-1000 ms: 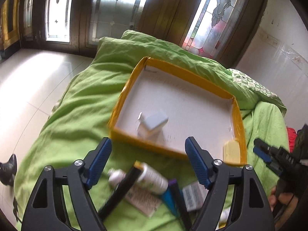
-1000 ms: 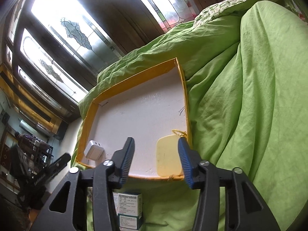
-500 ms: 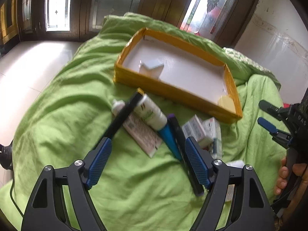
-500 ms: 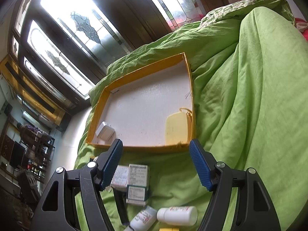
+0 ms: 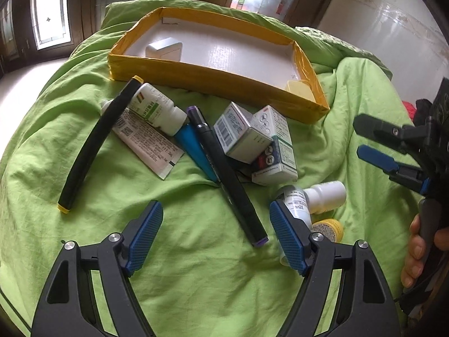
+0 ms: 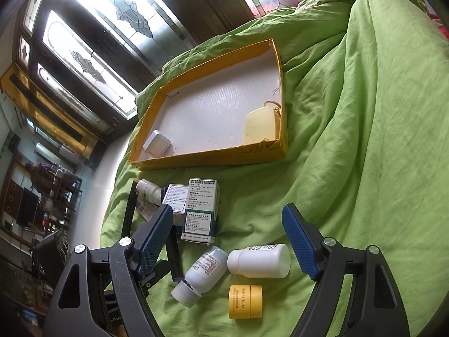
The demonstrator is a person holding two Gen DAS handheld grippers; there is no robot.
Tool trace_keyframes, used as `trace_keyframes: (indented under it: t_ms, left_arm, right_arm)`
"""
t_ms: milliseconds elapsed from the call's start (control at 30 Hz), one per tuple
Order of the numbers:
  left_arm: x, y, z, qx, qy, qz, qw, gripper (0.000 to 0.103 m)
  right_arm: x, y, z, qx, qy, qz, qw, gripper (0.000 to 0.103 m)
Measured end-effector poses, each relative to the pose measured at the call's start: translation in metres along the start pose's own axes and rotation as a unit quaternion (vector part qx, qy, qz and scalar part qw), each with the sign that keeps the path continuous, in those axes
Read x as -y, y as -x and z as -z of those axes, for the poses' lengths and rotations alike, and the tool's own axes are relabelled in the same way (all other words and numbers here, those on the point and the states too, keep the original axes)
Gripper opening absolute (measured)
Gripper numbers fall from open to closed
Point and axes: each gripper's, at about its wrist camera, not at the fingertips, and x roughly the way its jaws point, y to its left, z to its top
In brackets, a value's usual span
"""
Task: Organize rigid objects
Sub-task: 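Move the left tool to the black pen and grasp it, then grasp the white pill bottle with the right tool while the left tool holds the pen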
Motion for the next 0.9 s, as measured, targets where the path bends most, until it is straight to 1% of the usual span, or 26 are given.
trace_keyframes:
  t_ms: [200, 367, 433, 467, 500, 533, 600, 633, 700, 733, 800, 833, 867, 900]
  left_arm:
    - [-0.011, -0.005, -0.01, 0.003, 0.031, 0.001, 0.9995, 0.079]
    - [0.0, -0.017, -0.017, -0.017, 0.046, 0.011, 0.9988, 0.079]
    - [0.006, -0.024, -0.018, -0.023, 0.044, 0.0, 0.9988, 0.078]
    - [0.009, -0.027, -0.018, -0.026, 0.04, -0.003, 0.9988, 0.076]
    - [0.012, -0.031, -0.018, -0.03, 0.035, -0.006, 0.9989, 0.066]
    - [0.014, -0.035, -0.018, -0.038, 0.029, -0.009, 0.9988, 0.059]
    - [0.017, -0.041, -0.017, -0.049, 0.017, -0.018, 0.9985, 0.026]
    - [0.017, -0.041, -0.016, -0.05, 0.013, -0.016, 0.9985, 0.02]
    - [0.011, -0.038, -0.014, -0.052, 0.024, 0.001, 0.9983, 0.014]
    - [0.007, -0.036, -0.013, -0.053, 0.027, 0.006, 0.9982, 0.013]
    - [0.0, -0.028, -0.009, -0.051, 0.024, 0.007, 0.9984, 0.013]
    - [-0.003, -0.024, -0.006, -0.05, 0.021, 0.003, 0.9985, 0.013]
    - [-0.008, -0.021, -0.002, -0.051, 0.024, 0.004, 0.9984, 0.013]
    - [-0.012, -0.019, 0.001, -0.055, 0.031, 0.006, 0.998, 0.013]
  right_arm:
    - [0.0, -0.006, 0.005, -0.012, -0.007, -0.001, 1.0, 0.076]
    - [-0.003, -0.007, 0.008, -0.015, -0.004, 0.0, 1.0, 0.076]
    - [-0.004, -0.007, 0.008, -0.015, -0.002, 0.0, 1.0, 0.076]
    - [-0.004, -0.007, 0.008, -0.015, -0.002, 0.0, 1.0, 0.076]
    - [-0.004, -0.007, 0.009, -0.016, -0.002, -0.001, 1.0, 0.076]
    - [-0.004, -0.006, 0.009, -0.017, -0.002, -0.001, 1.0, 0.076]
    - [-0.004, -0.007, 0.009, -0.021, -0.004, -0.001, 1.0, 0.076]
    - [-0.005, -0.007, 0.009, -0.024, -0.003, -0.002, 1.0, 0.076]
    - [-0.008, -0.009, 0.011, -0.034, 0.002, -0.004, 0.999, 0.076]
    - [-0.011, -0.011, 0.013, -0.047, 0.007, -0.012, 0.999, 0.076]
    - [-0.017, -0.017, 0.019, -0.077, 0.008, -0.045, 0.996, 0.075]
    - [-0.019, -0.022, 0.023, -0.097, 0.004, -0.063, 0.993, 0.072]
    - [-0.02, -0.025, 0.027, -0.113, 0.0, -0.075, 0.991, 0.069]
    - [-0.022, -0.029, 0.031, -0.126, 0.0, -0.078, 0.989, 0.068]
